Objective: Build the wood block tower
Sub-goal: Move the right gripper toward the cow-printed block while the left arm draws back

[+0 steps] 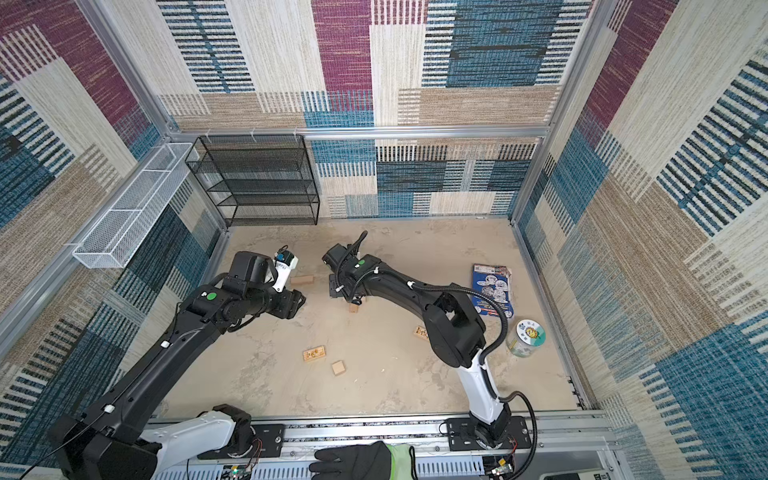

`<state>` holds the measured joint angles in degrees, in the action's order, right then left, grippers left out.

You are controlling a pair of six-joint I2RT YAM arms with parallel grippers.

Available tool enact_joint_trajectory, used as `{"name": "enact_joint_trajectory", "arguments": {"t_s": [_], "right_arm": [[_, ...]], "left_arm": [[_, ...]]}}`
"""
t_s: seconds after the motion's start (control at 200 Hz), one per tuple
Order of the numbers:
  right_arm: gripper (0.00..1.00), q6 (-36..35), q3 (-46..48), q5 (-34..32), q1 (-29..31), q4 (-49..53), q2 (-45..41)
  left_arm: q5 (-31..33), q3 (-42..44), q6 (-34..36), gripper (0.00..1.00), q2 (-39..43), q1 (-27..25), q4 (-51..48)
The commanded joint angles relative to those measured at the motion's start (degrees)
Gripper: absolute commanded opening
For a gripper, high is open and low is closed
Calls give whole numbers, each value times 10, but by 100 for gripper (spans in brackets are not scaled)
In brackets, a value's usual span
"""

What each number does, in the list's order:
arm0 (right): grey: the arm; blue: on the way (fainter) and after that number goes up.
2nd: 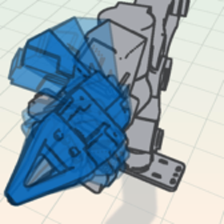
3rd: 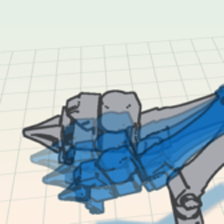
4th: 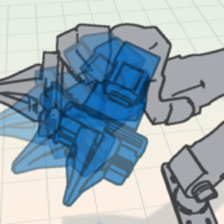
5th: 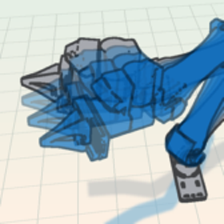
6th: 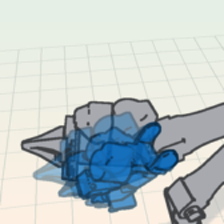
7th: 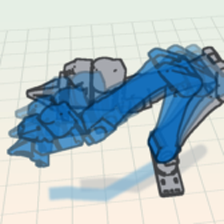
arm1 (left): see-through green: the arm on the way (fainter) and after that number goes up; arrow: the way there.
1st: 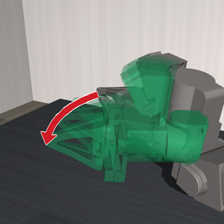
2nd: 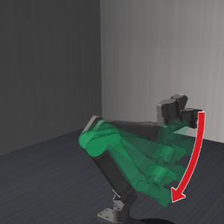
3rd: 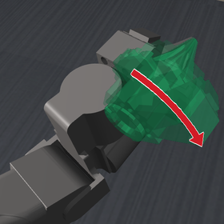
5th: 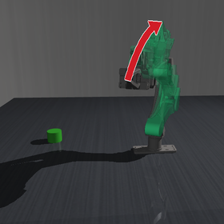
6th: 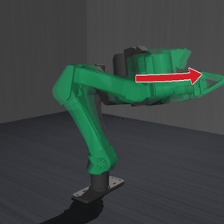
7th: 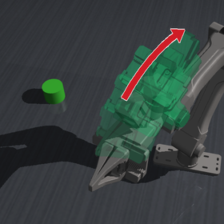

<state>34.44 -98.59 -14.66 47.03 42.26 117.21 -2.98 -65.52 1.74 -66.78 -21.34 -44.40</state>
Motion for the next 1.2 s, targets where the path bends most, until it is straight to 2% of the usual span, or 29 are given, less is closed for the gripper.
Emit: {"name": "enact_joint_trajectory", "arguments": {"t_s": [0.0,0.16,0.361,0.411,0.486,0.561,0.731,0.841,0.917,0.967,1.082,1.197], "right_arm": [[100,-63,59,-25,1,-95,-57],[93,-147,172,-40,0,-178,-151],[78,-208,292,-49,0,-227,-256],[73,-210,316,-53,-2,-227,-279],[55,-206,348,-62,-7,-219,-311],[49,-189,380,-65,-18,-202,-345],[50,-145,456,-1,-69,-173,-401],[59,-124,490,59,-106,-164,-413],[69,-113,504,93,-125,-162,-408],[72,-108,508,115,-135,-161,-400],[73,-105,498,149,-147,-166,-380],[78,-139,463,206,-147,-193,-361]], "left_arm": [[-2,-30,12,69,-13,1,6],[-87,-98,0,69,-78,-7,12],[-137,-161,-8,69,-156,-38,62],[-144,-177,-2,69,-172,-47,75],[-152,-208,6,69,-200,-60,89],[-166,-244,6,68,-230,-65,92],[-201,-286,20,66,-279,-78,95],[-207,-278,34,66,-289,-85,96],[-196,-261,40,66,-285,-90,101],[-186,-250,44,66,-279,-94,106],[-163,-229,62,66,-262,-104,108],[-129,-212,82,66,-241,-113,108]]}}
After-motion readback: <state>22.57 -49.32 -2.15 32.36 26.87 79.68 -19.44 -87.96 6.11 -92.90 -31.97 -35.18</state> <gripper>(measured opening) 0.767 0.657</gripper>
